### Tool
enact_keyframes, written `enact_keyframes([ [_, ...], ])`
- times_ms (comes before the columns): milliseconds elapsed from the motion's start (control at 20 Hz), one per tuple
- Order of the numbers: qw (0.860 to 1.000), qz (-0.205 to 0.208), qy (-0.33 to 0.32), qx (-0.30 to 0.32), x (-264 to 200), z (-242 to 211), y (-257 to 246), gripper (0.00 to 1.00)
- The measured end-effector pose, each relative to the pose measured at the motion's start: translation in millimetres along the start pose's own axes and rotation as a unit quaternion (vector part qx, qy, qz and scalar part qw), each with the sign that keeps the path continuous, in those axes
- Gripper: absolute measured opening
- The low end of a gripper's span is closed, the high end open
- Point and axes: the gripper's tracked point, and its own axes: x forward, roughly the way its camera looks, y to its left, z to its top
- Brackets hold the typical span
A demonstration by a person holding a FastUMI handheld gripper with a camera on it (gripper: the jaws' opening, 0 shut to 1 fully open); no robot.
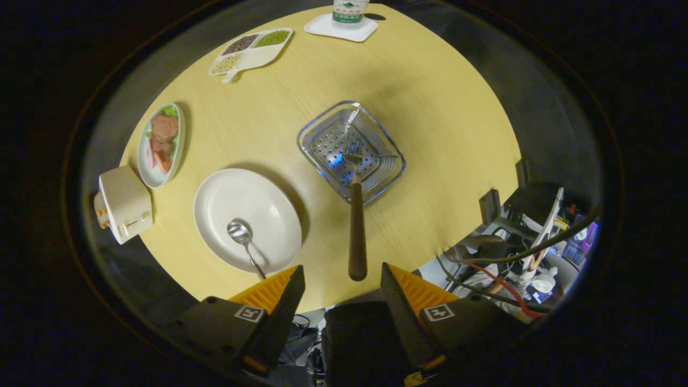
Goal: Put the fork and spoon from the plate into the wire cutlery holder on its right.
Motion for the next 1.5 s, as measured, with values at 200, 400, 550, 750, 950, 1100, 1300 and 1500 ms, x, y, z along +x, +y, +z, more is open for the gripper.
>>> enact_keyframes([
  [200, 1.0, -0.006, -0.011, -0.004, -11.1, -16.5, 3.9, 0.99],
  [400, 0.999, 0.0, -0.039, -0.007, -26.7, -42.3, 21.7, 0.99],
  [550, 0.999, 0.002, -0.05, -0.018, -31.2, -72.7, 37.3, 0.99],
  [750, 0.997, 0.011, -0.075, -0.028, -23.9, -99.4, 63.3, 0.99],
  [950, 0.995, 0.005, -0.09, -0.037, 4.6, -119.3, 85.7, 0.99],
  [1100, 0.995, 0.007, -0.091, -0.046, 41.9, -126.1, 109.3, 0.99],
  [1300, 0.995, -0.005, -0.082, -0.061, 84.1, -129.9, 130.7, 0.98],
  [1500, 0.995, -0.005, -0.079, -0.059, 109.0, -125.6, 148.5, 0.94],
])
